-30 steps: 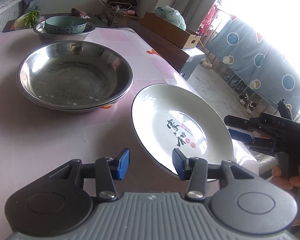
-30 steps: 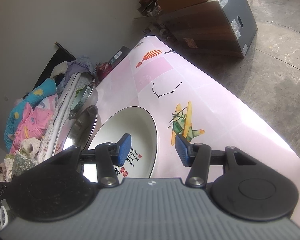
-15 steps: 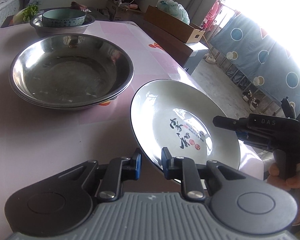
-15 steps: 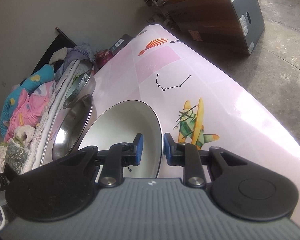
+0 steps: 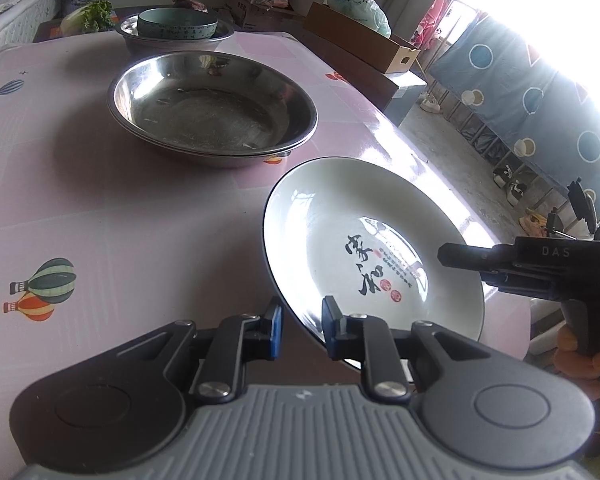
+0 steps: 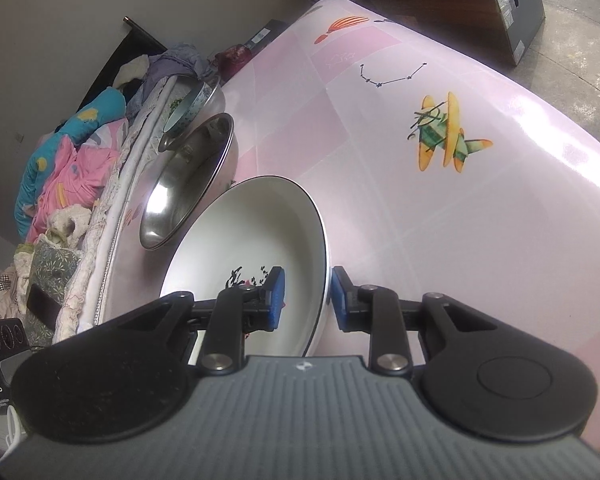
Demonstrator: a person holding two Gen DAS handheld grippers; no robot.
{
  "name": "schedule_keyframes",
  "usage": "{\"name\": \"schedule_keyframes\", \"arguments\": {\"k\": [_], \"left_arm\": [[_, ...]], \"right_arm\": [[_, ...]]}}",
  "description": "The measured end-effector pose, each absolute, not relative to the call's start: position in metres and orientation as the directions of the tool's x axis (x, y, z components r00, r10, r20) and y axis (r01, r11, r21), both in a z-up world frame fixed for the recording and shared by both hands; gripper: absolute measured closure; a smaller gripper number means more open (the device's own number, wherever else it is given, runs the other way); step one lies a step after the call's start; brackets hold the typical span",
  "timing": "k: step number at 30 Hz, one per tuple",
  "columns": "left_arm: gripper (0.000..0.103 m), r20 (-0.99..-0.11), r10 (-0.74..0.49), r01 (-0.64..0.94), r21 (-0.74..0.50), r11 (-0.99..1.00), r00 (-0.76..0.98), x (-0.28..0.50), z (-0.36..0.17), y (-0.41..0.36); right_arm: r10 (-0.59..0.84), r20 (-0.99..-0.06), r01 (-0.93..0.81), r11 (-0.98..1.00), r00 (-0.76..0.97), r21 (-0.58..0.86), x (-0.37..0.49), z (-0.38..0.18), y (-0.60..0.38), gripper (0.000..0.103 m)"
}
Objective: Organize plates and bowls
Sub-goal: 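Lift the white calligraphy plate off the table with both tools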
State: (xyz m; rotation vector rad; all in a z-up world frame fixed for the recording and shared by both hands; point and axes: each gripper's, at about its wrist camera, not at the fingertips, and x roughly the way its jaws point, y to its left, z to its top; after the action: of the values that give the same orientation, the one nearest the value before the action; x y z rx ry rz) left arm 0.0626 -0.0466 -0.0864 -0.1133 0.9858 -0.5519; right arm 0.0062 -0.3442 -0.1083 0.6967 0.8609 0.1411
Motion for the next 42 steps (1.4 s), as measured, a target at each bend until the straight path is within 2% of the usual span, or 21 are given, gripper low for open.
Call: {"name": "schedule_keyframes", "arguments": {"k": [18, 24, 33, 37, 42], "left_arm": [[0.080, -0.757, -0.372, 0.209, -0.308, 0.928, 0.537, 0.015, -0.077, 0.052], [0.080, -0.744, -0.378, 0.189, -0.330, 0.925, 0.551, 0.017, -0.079, 0.061], [0.079, -0.750, -0.332, 0.205, -0.262, 0.943, 0.571, 0.025, -0.085, 0.050], [0.078, -0.746, -0.319, 0.210, -0.241, 0.948, 0.585, 0.025, -0.086, 0.048], [0.077, -0.749, -0.309, 0.216, -0.223, 0.951, 0.586, 0.024, -0.085, 0.044]], "right_arm": [[0.514, -0.633, -0.007, 0.779, 0.578, 0.627, 0.009, -0.103, -0.237, 0.077], [0.479, -0.640, -0.046, 0.820, 0.600, 0.570, 0.018, -0.100, -0.224, 0.078], [0.432, -0.646, -0.061, 0.856, 0.630, 0.513, 0.011, -0.099, -0.225, 0.083], [0.436, -0.647, -0.069, 0.857, 0.625, 0.510, 0.012, -0.104, -0.218, 0.089], [0.424, -0.650, -0.072, 0.866, 0.631, 0.495, 0.014, -0.102, -0.216, 0.089]]}}
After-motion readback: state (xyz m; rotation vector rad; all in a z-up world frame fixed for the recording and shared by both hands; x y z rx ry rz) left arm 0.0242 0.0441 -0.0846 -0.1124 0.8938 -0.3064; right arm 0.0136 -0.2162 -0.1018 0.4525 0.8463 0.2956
